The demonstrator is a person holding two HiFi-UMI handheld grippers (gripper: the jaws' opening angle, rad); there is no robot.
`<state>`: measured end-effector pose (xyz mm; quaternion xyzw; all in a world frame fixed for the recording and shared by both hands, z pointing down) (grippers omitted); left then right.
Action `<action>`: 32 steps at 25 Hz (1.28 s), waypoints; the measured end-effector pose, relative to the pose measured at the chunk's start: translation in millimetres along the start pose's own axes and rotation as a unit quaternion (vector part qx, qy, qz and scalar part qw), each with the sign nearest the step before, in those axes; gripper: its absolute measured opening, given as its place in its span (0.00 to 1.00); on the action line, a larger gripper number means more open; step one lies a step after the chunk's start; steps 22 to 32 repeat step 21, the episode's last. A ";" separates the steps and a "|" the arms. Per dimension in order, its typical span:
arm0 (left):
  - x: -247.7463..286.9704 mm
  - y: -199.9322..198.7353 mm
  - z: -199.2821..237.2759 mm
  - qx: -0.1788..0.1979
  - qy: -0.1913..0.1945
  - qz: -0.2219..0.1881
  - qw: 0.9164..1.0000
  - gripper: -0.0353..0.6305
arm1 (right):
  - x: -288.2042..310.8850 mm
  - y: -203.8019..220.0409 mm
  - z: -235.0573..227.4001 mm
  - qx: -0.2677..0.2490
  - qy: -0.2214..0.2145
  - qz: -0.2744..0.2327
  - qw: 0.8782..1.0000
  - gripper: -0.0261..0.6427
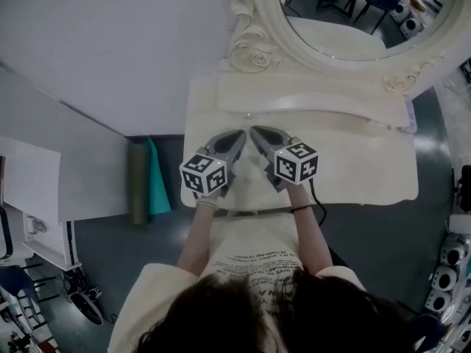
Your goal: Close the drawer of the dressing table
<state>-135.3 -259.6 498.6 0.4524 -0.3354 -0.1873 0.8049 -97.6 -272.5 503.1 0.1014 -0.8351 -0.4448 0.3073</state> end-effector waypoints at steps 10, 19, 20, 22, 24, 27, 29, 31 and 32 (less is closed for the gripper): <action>-6.6 -6.6 -10.0 0.016 -0.007 -0.020 1.000 0.06 | -4.5 -6.6 12.2 -0.037 -0.018 -0.016 0.999 0.04; -12.6 -5.8 -9.7 0.014 -0.013 -0.026 0.999 0.06 | -5.6 -5.8 14.8 -0.042 -0.020 -0.016 0.999 0.04; -13.4 -6.5 -9.6 0.015 -0.013 -0.026 0.999 0.06 | -5.5 -5.9 15.1 -0.041 -0.020 -0.016 0.999 0.04; -14.2 -7.2 -9.4 0.015 -0.014 -0.026 0.999 0.06 | -5.4 -6.1 15.5 -0.040 -0.020 -0.015 0.999 0.04; -14.2 -7.2 -9.4 0.015 -0.014 -0.026 0.999 0.06 | -5.4 -6.1 15.5 -0.040 -0.020 -0.015 0.999 0.04; -14.2 -7.2 -9.4 0.015 -0.014 -0.026 0.999 0.06 | -5.4 -6.1 15.5 -0.040 -0.020 -0.015 0.999 0.04; -14.2 -7.2 -9.4 0.015 -0.014 -0.026 0.999 0.06 | -5.4 -6.1 15.5 -0.040 -0.020 -0.015 0.999 0.04; -14.2 -7.2 -9.4 0.015 -0.014 -0.026 0.999 0.06 | -5.4 -6.1 15.5 -0.040 -0.020 -0.015 0.999 0.04; -14.2 -7.2 -9.4 0.015 -0.014 -0.026 0.999 0.06 | -5.4 -6.1 15.5 -0.040 -0.020 -0.015 0.999 0.04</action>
Point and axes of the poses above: the fingertips, and each gripper's own axes: x forward along the fingers, z to its left, y out of its underside, the point moved 1 cm from there along -x, backward along the fingers, and after that the axes turned 11 degrees about z, right-handed, at the moved point
